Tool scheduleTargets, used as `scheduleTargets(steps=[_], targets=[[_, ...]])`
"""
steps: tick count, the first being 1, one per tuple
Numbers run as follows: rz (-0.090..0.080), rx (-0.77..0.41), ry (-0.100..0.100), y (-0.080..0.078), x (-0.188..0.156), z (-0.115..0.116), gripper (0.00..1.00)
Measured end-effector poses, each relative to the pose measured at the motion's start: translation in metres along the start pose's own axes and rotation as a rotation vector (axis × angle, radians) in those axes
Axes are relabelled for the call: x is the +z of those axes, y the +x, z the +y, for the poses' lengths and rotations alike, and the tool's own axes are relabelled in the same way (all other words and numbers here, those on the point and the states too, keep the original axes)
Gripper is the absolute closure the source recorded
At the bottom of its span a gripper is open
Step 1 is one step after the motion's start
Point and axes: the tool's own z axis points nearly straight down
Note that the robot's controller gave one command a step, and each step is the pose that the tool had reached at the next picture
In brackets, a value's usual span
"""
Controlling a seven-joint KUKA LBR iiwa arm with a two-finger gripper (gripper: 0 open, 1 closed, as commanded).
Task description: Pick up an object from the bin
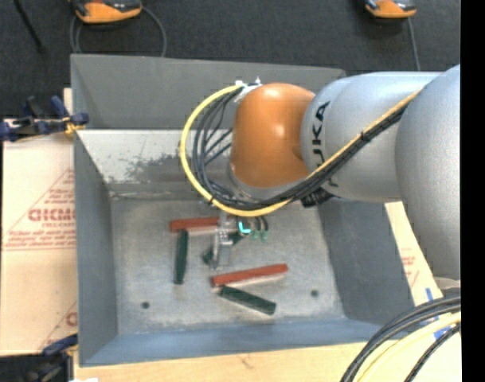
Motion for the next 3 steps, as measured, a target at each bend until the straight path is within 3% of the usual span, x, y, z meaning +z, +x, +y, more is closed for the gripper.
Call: scheduleTargets(steps=[1,2,3], targets=[[-0.011,0.104,-0.001,-0.024,0.080,-0.007,0.00],[-0.016,0.107,-0.003,-0.025,0.078,-0.007,1.00],[-0.014,0.103,-0.001,-0.001,0.078,0.018,1.00]])
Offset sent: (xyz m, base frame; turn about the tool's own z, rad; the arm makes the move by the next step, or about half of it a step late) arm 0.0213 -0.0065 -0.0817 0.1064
